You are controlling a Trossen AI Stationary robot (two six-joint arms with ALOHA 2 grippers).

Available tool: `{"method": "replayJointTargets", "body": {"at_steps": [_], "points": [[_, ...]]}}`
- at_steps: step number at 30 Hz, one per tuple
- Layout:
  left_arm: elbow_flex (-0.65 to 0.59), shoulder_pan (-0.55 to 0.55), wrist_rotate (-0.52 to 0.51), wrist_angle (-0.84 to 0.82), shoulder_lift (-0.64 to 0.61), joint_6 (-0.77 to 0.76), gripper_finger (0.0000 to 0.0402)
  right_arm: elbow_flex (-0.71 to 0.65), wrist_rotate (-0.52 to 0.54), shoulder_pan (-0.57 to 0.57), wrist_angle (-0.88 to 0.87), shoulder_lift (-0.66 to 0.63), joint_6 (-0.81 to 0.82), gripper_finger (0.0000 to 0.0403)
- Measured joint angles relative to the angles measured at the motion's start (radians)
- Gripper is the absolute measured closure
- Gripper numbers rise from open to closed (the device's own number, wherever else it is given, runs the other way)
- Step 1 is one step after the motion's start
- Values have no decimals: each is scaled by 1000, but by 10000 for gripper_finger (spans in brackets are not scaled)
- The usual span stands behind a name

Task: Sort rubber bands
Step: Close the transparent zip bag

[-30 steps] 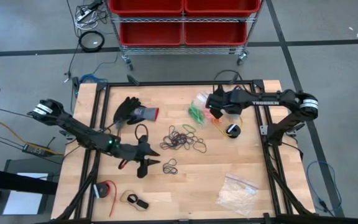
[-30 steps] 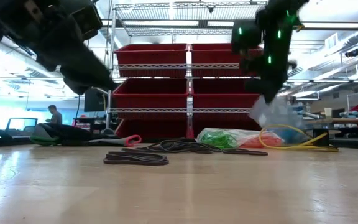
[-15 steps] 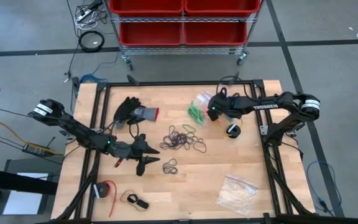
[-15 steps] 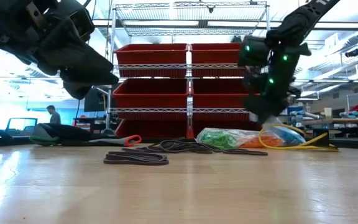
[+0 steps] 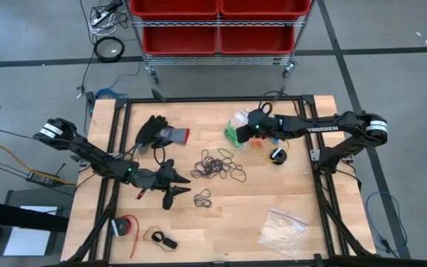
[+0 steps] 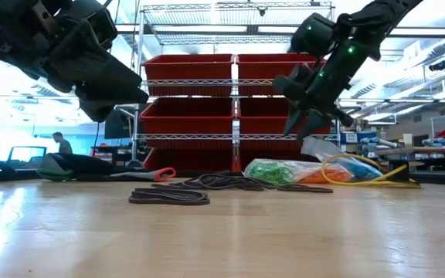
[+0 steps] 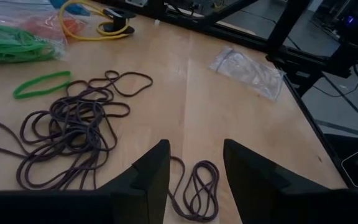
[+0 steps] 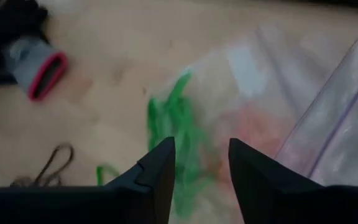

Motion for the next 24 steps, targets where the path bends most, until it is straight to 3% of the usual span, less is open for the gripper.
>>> {"method": "replayJointTargets", "body": {"at_steps": [12,24], "points": [[0,0,-21,-2,0,2,243,-1,0,-53,-21,160,-41,272],[0,0,-24,-1,0,14,243,-1,34,-76,-15,170,-61,275]]}}
